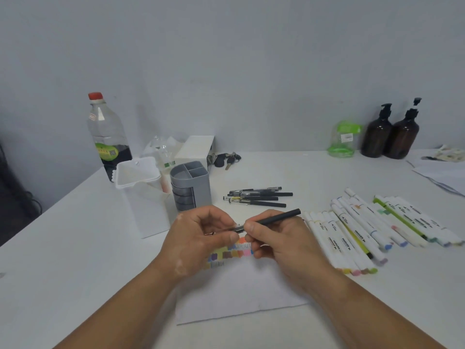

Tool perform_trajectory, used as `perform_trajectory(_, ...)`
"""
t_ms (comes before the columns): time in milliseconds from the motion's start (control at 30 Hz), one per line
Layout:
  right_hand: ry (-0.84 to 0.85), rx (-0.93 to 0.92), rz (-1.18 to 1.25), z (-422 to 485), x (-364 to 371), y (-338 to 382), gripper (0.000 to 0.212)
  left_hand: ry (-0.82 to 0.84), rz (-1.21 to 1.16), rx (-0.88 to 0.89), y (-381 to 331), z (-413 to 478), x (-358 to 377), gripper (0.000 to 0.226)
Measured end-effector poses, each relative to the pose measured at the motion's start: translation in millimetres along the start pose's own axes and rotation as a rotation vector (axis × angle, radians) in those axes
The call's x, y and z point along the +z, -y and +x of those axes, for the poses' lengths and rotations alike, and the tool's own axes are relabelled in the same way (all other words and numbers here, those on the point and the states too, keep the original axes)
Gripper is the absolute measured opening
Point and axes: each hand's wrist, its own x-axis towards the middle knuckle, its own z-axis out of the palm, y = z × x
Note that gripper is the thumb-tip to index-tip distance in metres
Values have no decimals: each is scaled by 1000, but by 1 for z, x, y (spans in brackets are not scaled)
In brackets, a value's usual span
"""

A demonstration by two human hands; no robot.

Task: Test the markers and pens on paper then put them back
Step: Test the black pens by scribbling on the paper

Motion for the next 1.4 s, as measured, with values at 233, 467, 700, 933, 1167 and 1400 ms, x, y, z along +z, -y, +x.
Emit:
perform_trajectory(233,94,176,-262,-56,23,12,24,-231,-36,-42,-15,-70,-35,31)
perform_trajectory(467,357,-114,-724,-159,96,15,13,-428,-145,-170,15,-269,-119,53)
perform_trajectory(700,687,-91,-834,-234,157,-79,13,-592,92,-605,98,-437,-147,26)
perform_trajectory(933,683,167,-875,-249,149,-177,10,-718,380,-1114,240,-487,-104,6)
perform_trajectory(1167,615,211,-869,-244,130,-211,11,-423,635,-1293,318,-472,-77,13)
perform_trajectory(1400,620,244,-881,-238,125,-222,17,-292,674,-1284,336,-469,-59,22)
